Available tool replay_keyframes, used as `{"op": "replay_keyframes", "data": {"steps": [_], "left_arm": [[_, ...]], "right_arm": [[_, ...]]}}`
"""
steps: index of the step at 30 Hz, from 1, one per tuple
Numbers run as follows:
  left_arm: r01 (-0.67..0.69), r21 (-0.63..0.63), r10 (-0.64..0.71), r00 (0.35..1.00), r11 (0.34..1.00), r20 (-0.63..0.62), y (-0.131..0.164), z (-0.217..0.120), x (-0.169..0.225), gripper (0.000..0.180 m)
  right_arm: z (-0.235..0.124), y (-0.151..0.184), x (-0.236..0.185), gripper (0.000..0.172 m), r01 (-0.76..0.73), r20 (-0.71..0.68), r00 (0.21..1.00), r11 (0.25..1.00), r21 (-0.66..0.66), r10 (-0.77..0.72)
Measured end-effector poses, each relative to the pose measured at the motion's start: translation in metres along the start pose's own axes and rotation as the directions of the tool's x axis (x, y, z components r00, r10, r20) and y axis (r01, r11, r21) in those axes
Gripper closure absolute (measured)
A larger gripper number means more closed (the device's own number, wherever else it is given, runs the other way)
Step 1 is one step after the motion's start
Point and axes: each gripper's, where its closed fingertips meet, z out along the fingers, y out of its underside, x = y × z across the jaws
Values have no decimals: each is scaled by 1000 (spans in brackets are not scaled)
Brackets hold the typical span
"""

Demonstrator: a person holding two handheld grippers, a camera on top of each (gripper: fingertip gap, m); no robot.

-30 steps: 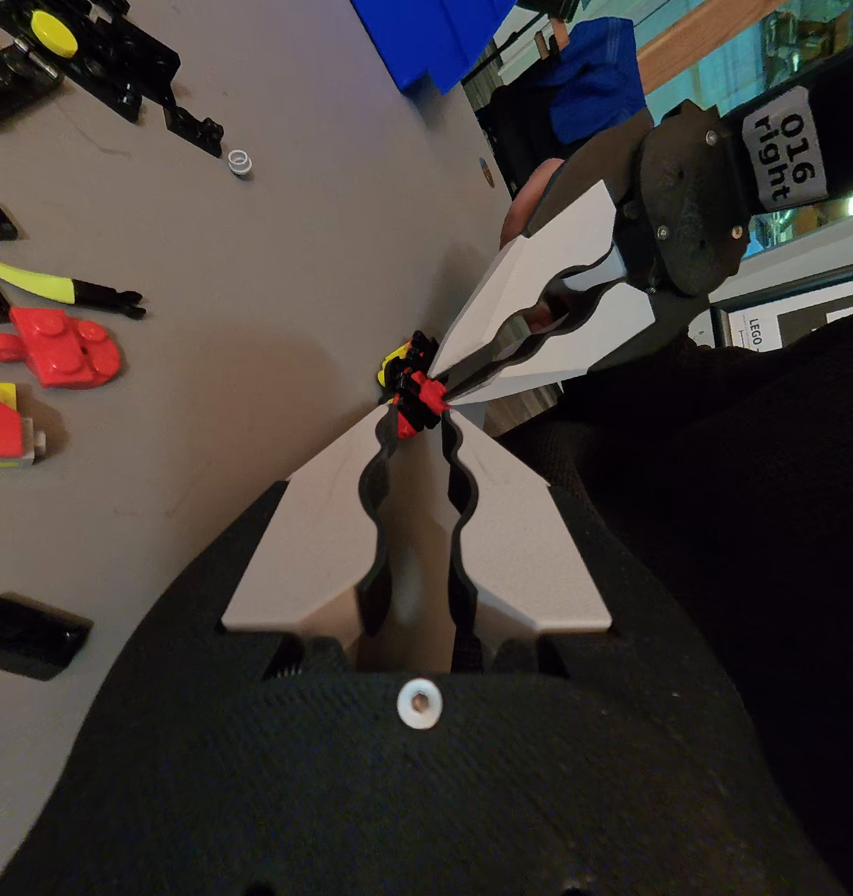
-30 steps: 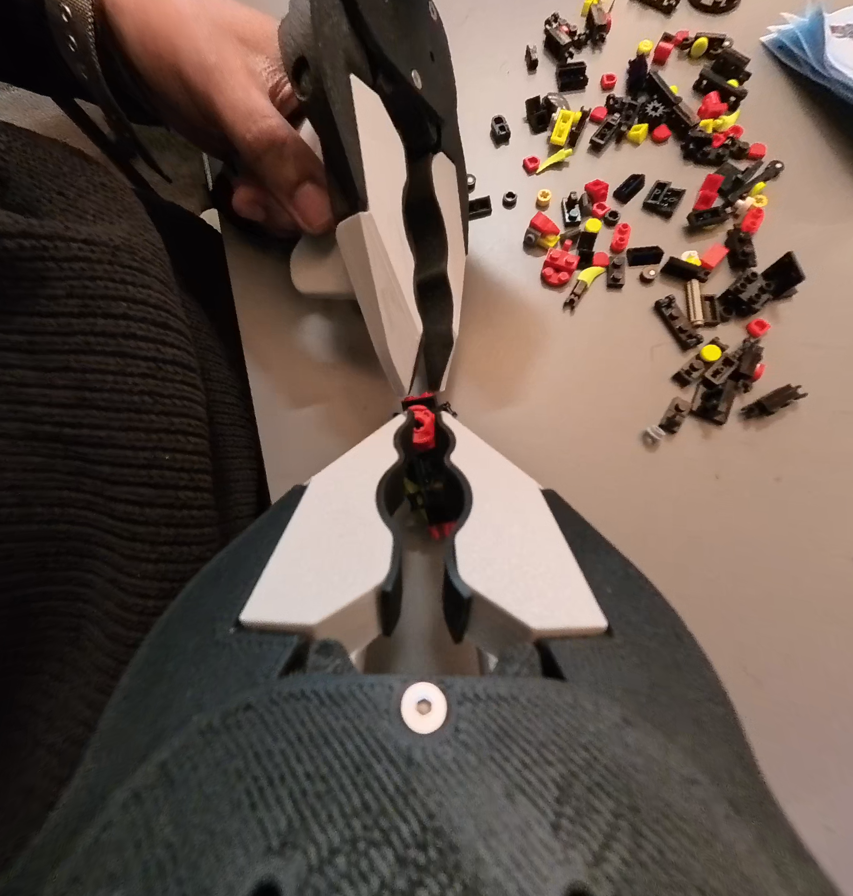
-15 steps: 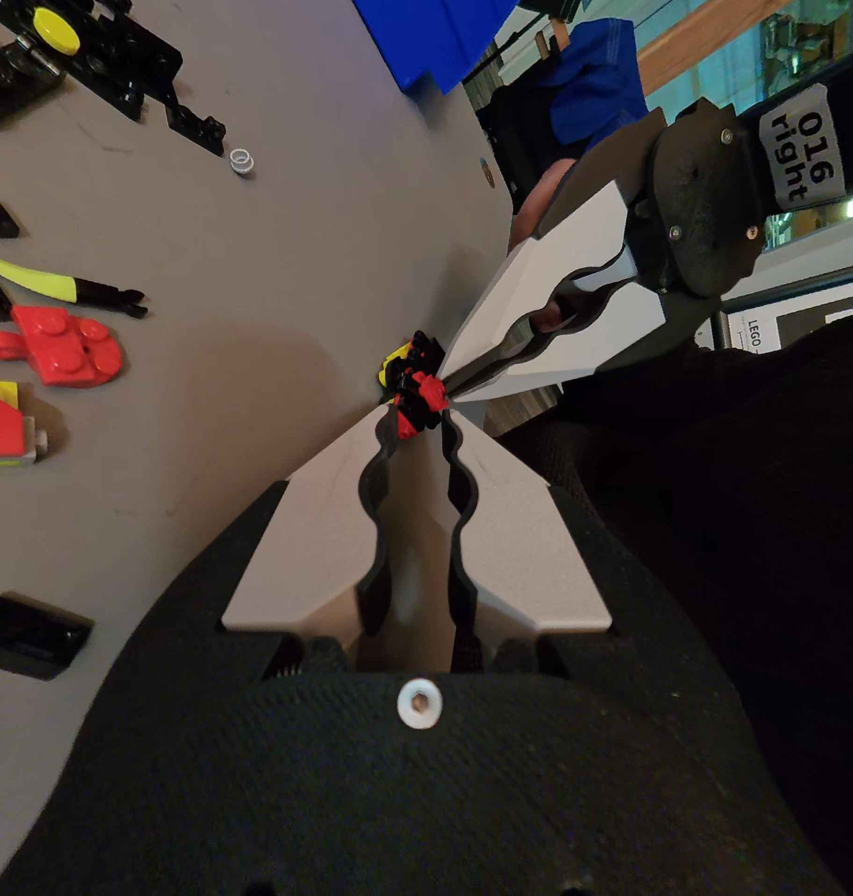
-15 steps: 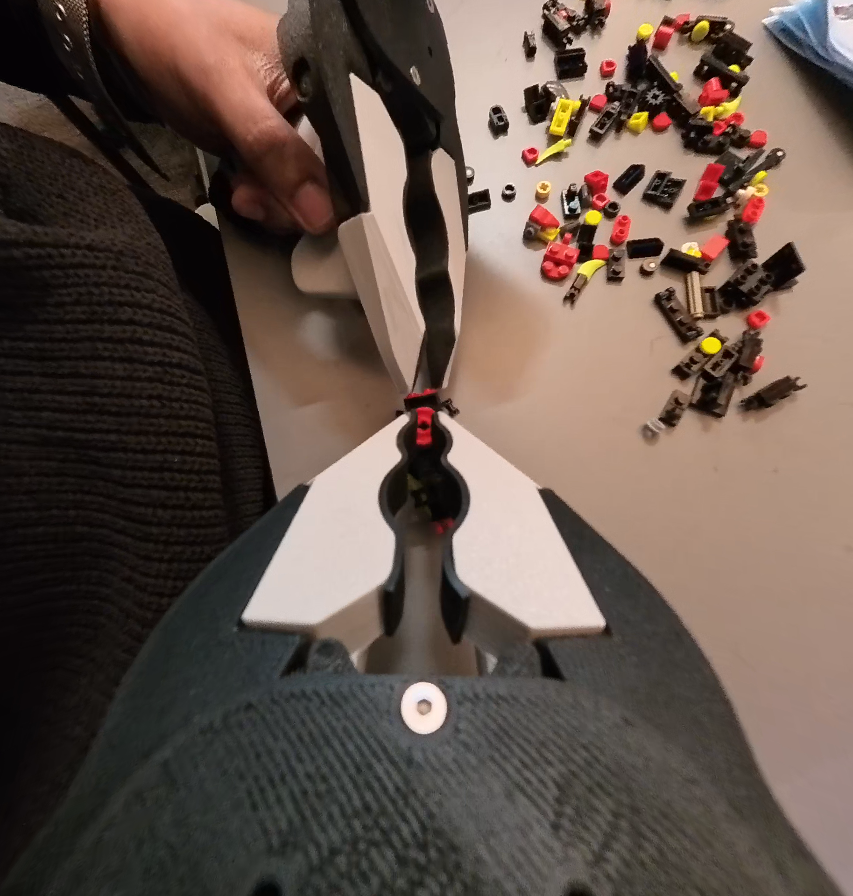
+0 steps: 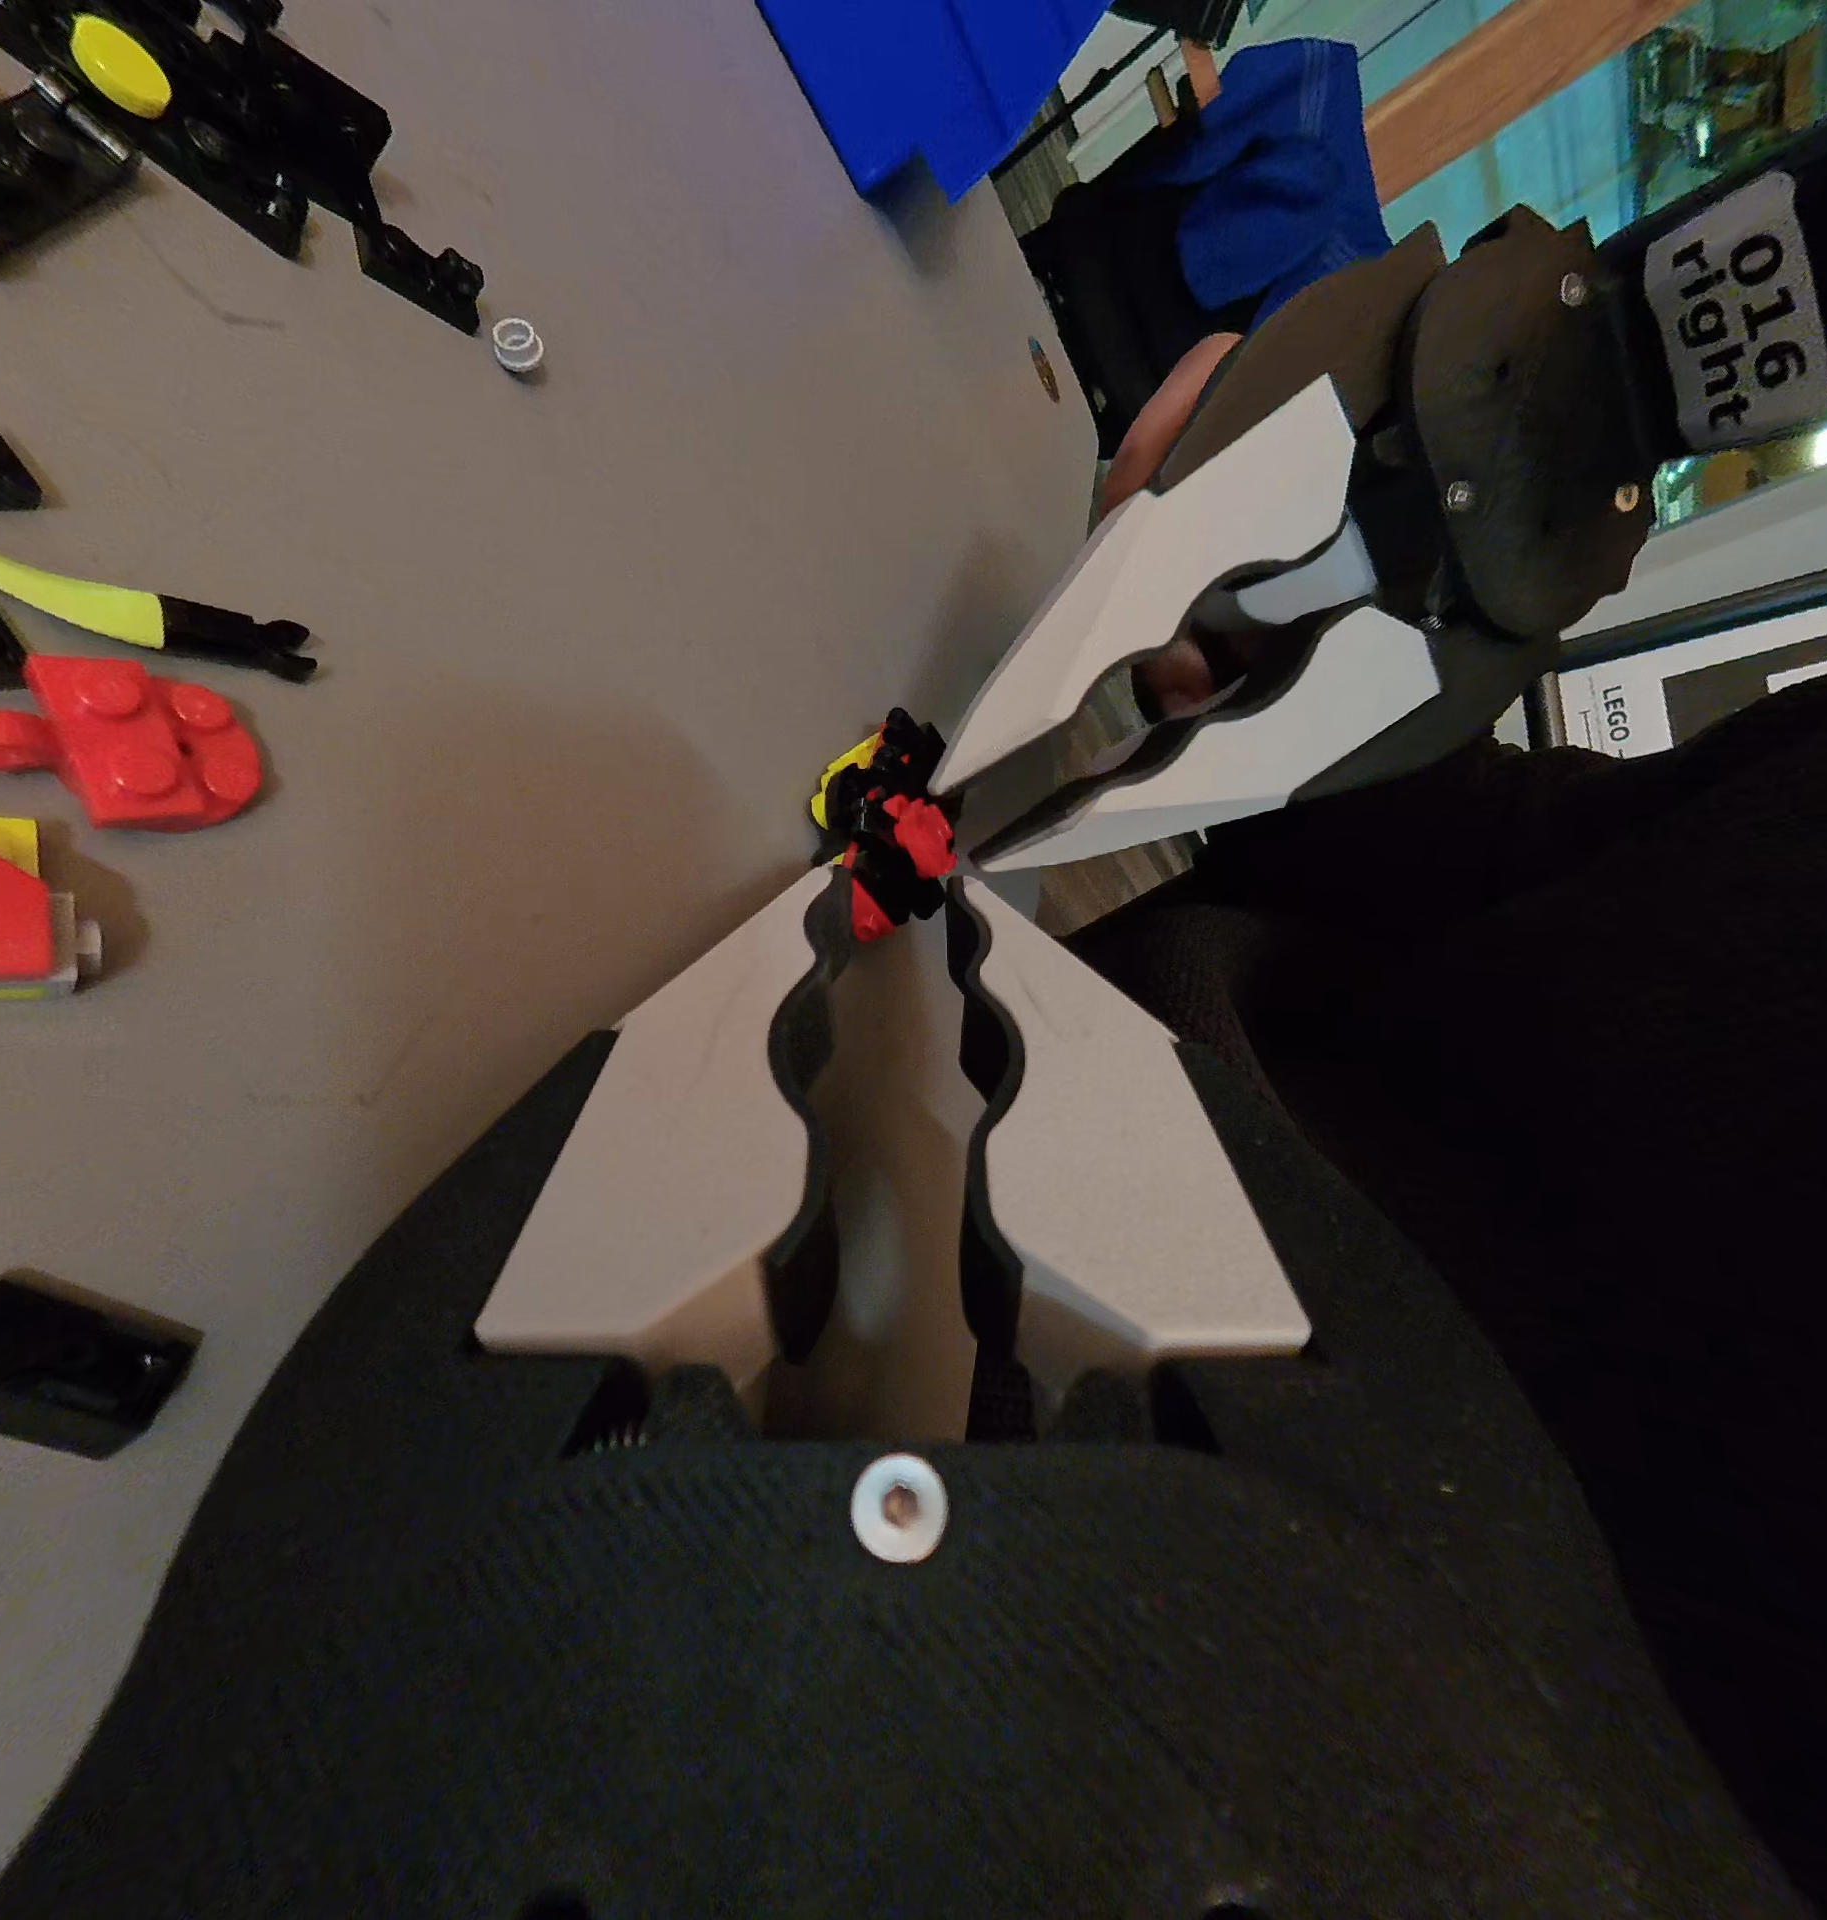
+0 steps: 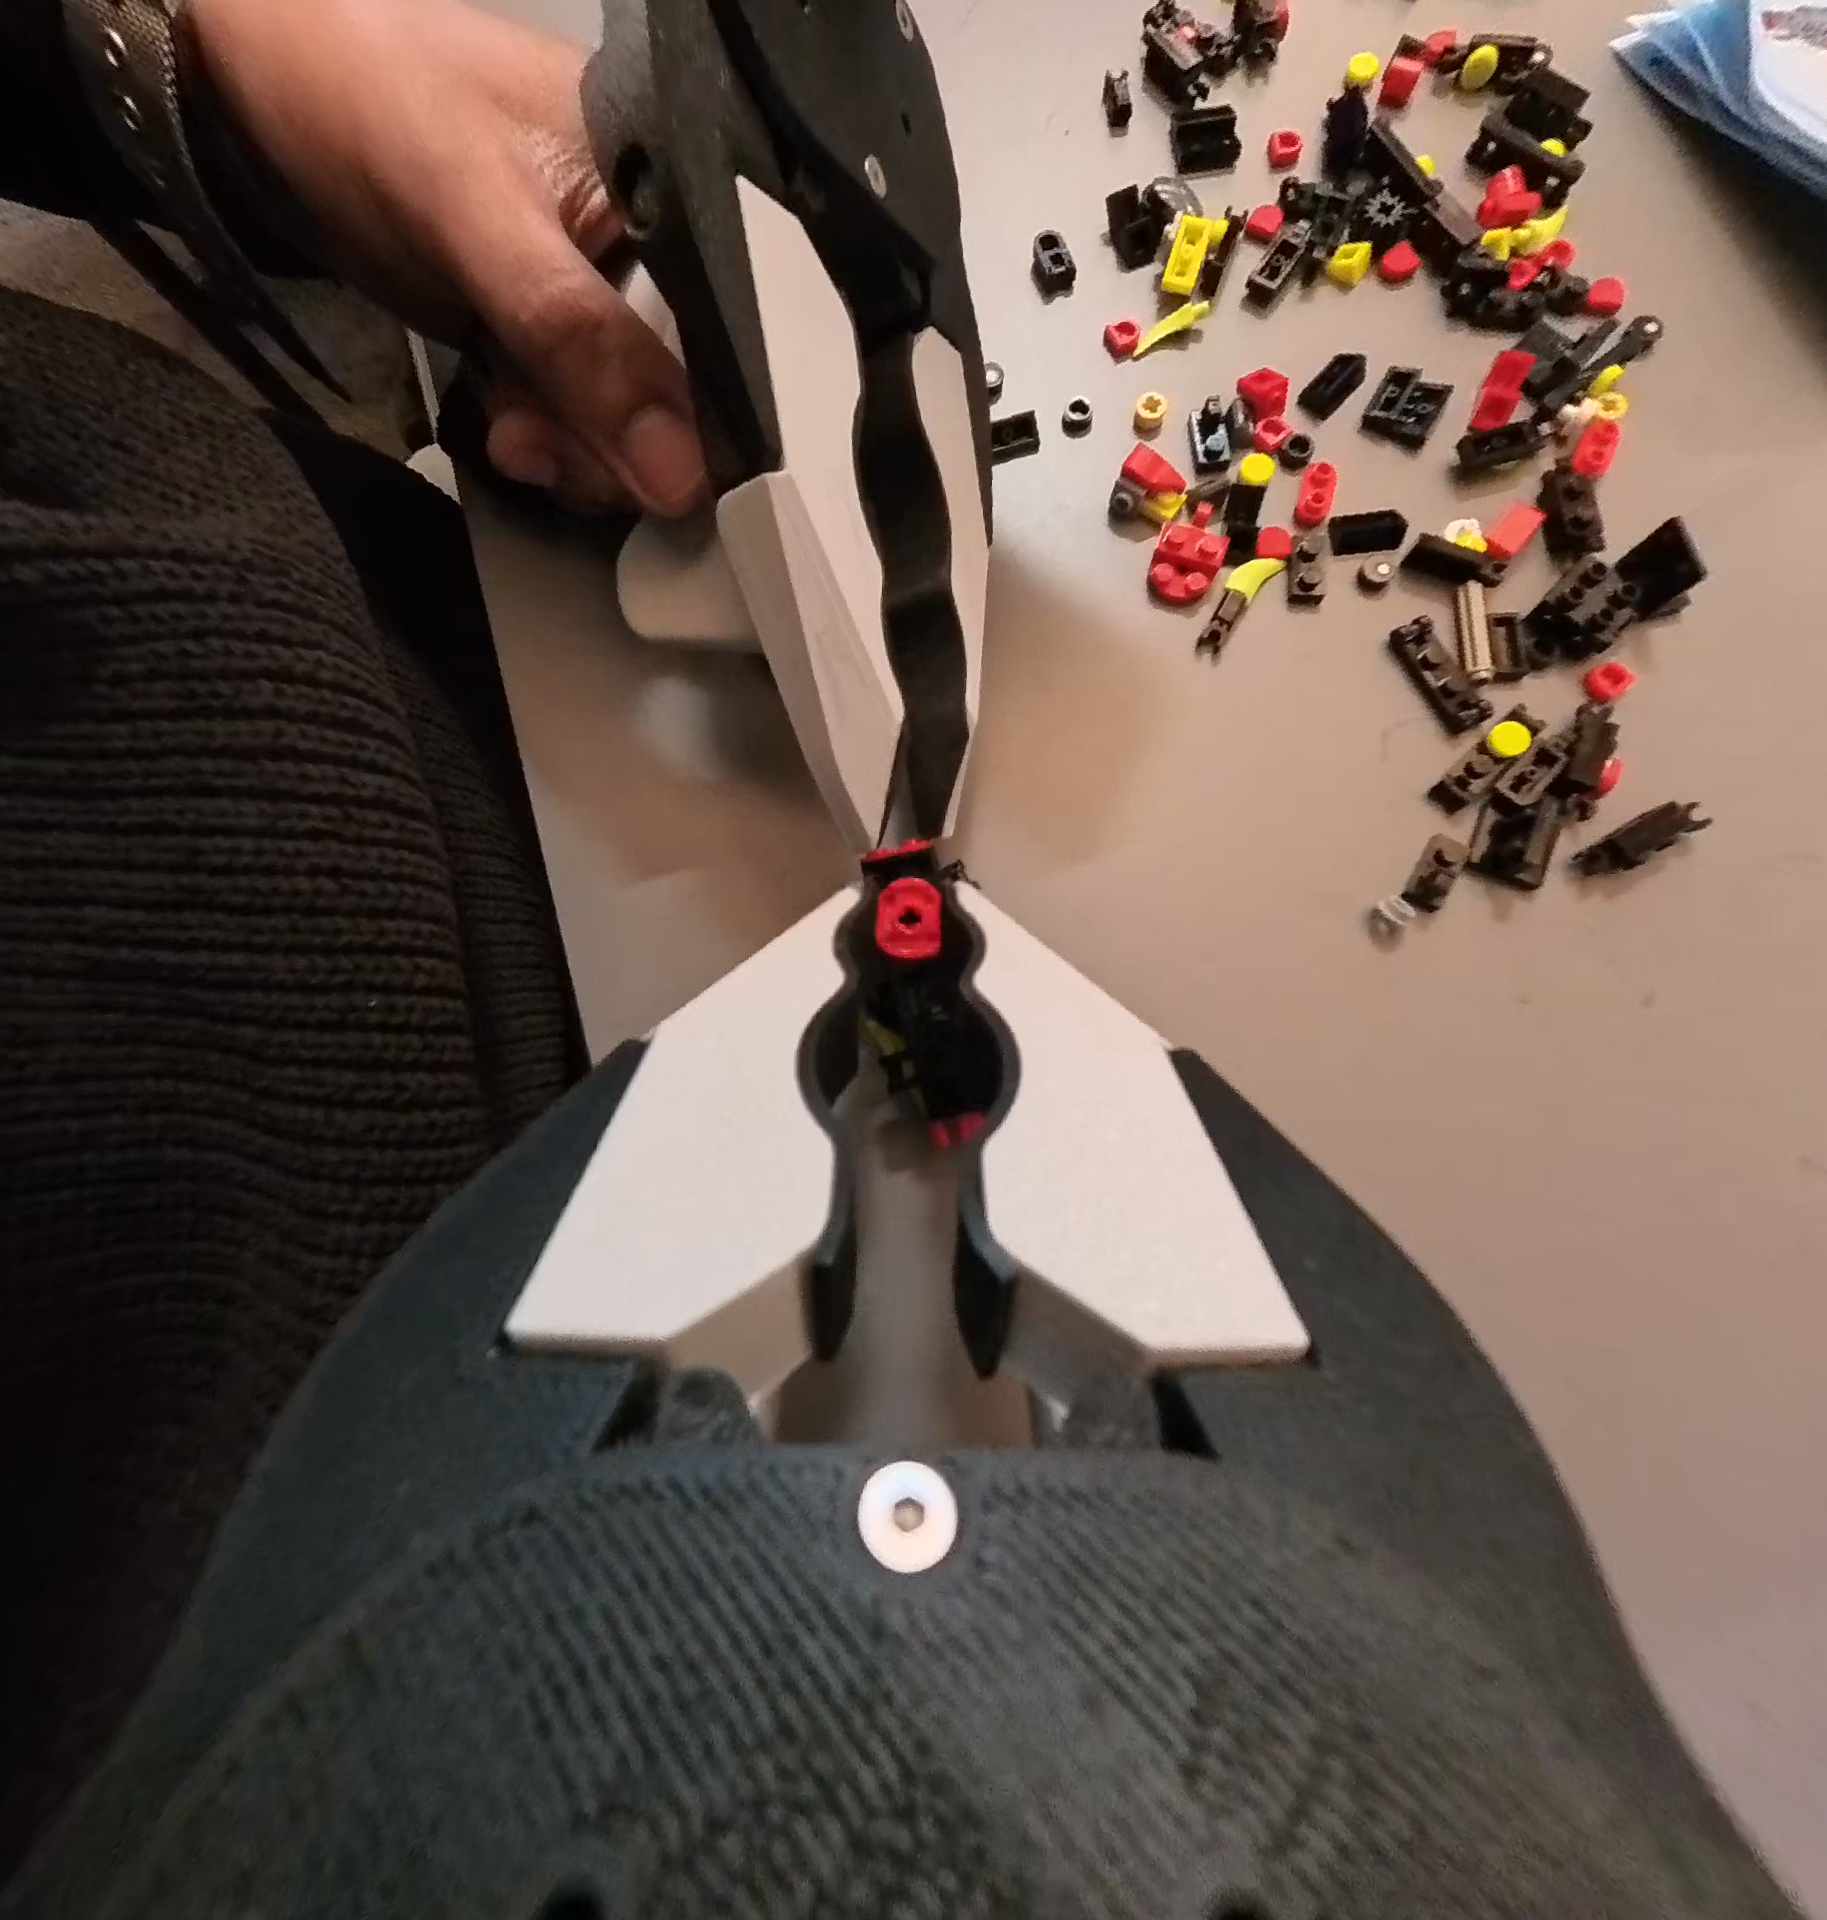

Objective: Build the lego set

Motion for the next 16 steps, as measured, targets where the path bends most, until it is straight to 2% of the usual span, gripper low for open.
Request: {"op": "replay_keyframes", "data": {"steps": [5,13,16], "left_arm": [[-1,0,1,1000,1000,0,0,0,0,165],[0,0,0,1000,1000,-1,0,0,0,165],[-1,-1,1,1000,1000,0,0,0,0,165]], "right_arm": [[3,4,-1,156,2,2,1000,1000,-26,-2],[3,3,0,165,18,-8,1000,1000,-22,-18],[3,2,0,162,14,0,1000,1000,-17,-14]]}}
